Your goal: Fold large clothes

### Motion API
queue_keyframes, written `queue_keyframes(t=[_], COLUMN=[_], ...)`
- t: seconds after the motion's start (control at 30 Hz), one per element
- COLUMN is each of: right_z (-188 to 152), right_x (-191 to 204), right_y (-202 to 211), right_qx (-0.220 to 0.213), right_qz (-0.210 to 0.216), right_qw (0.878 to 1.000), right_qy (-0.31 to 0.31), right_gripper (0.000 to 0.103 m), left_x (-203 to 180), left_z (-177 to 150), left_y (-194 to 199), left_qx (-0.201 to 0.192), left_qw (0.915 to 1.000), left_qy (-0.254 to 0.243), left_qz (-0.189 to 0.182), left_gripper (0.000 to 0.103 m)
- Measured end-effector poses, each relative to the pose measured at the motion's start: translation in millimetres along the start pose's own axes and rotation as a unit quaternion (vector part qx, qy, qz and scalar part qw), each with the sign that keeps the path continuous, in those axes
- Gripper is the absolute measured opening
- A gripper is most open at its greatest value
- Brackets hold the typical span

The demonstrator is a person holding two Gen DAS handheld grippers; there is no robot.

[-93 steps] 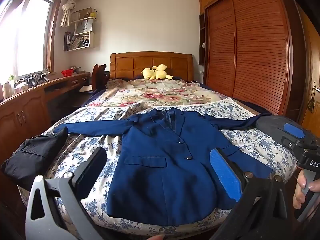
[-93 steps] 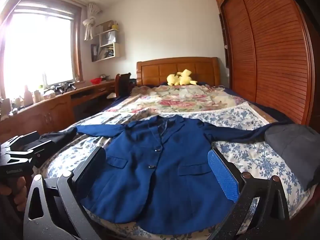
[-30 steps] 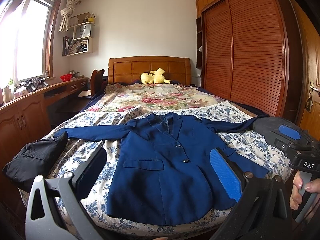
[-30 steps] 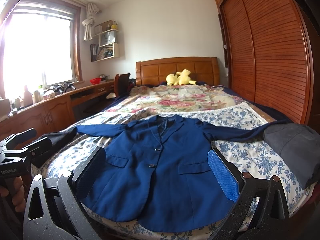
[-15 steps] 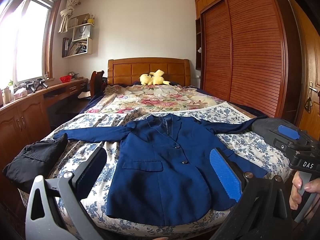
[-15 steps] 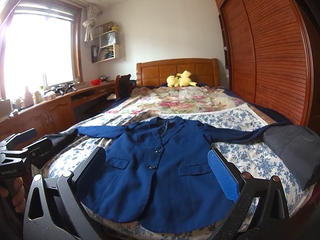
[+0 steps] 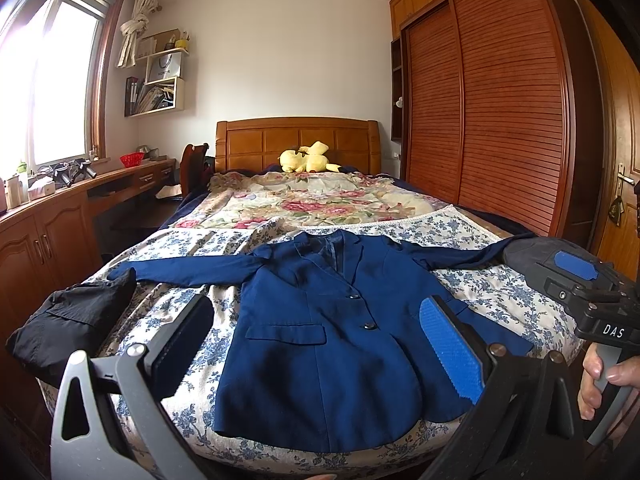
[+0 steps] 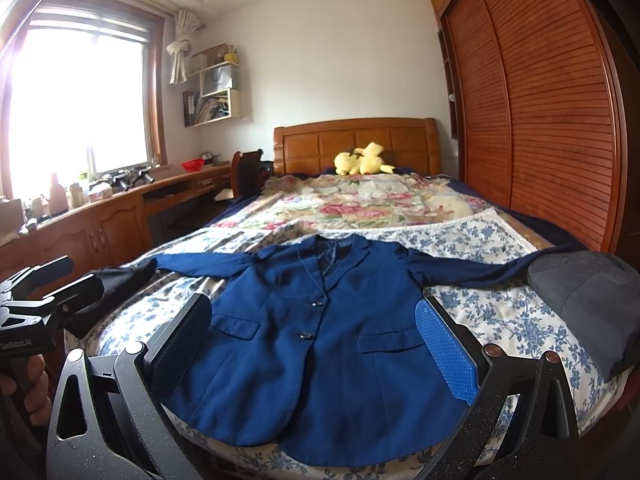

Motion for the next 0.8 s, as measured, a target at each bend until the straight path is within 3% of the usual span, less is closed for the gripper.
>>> queue_keyframes(t=[0.37,0.8], right_z=[4.4,-8.2], right_x=[9.9,22.1], right_y=[-4.4,-38.0], right_qx=[0.012,0.030], right_qz=[0.001,0.013], right_qw=[1.000,0.999], right_qy=[0.002,0.010], right_gripper=[0.103,0.103], left_x=[8.9,35.5], left_z=[-14.1,-41.1], left_y=[-17.3,-39.8], left_qx=[0.025,0.048], left_qw=[0.9996,0.9985], left_qy=[0.007,0.023], left_qz=[0.011,0.013], left_gripper=[0.103,0.103])
Point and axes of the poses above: each gripper's, at about its wrist camera, not at the fingertips, and y roughly against the way its jaws point, x to its left, z to its top, the point moved 3 cm from there along -y, roughly the way its jaws point, and after that the axes turned 13 degrees about -y, right-handed, at the moved point
